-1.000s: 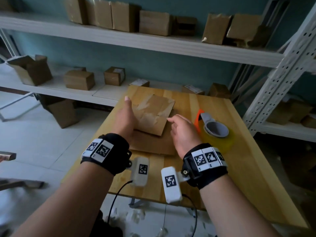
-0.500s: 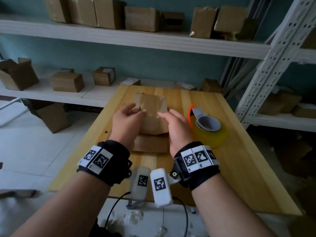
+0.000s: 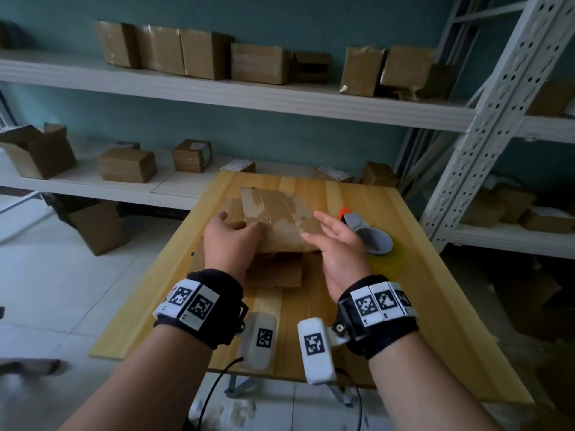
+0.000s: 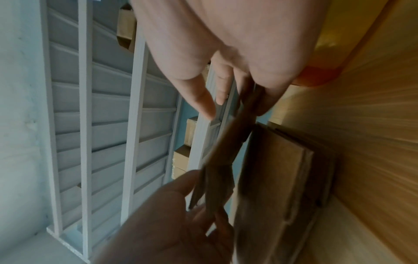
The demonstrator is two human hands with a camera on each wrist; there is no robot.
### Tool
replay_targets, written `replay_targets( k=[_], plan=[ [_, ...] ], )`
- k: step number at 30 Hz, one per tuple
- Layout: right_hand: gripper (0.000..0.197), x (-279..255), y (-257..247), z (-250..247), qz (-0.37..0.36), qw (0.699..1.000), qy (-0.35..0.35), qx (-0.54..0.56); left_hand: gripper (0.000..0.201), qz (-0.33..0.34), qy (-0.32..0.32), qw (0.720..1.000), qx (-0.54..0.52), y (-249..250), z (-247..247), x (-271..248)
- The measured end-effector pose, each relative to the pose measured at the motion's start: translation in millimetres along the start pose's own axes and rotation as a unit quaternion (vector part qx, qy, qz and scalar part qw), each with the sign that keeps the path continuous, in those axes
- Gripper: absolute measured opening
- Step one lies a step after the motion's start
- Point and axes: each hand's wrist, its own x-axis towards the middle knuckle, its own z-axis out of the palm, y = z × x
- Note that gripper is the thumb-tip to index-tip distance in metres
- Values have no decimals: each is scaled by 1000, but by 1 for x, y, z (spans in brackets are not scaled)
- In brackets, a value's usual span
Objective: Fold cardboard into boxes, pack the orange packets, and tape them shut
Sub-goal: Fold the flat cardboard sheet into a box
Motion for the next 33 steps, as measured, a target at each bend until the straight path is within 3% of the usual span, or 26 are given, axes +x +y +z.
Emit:
replay_targets(
  k=[4,9,11,13,16,21,24,29,33],
  plan=[
    [55,4,1,-8,-27,998,48,-10,94,-10,-12,999,-38,-2,0,5],
    [54,1,3,-14,-27,998,50,-13,117,-64,-20,991,-116,1,4,3],
    [57,2,0,-17,-27,999,37,25,102,-78,-41,988,-124,4,2,1],
    [60,2,-3,-20,-28,998,18,51,73,-92,-85,985,-118,8,1,-1],
    [63,1,-2,-21,-45,999,14,21,38,-87,-126,981,-116,12,2,1],
    [62,0,-8,-25,-102,990,31,-88,33,-80,-97,974,-190,11,0,8],
    [61,-5,-10,-25,-135,981,-9,-141,31,-67,-73,974,-203,9,2,7],
    [71,-3,-6,-24,-185,947,-51,-257,39,-31,-78,963,-255,9,7,4],
    [52,0,-3,-22,-305,867,-51,-391,41,-5,-113,954,-278,11,12,-5]
  ],
)
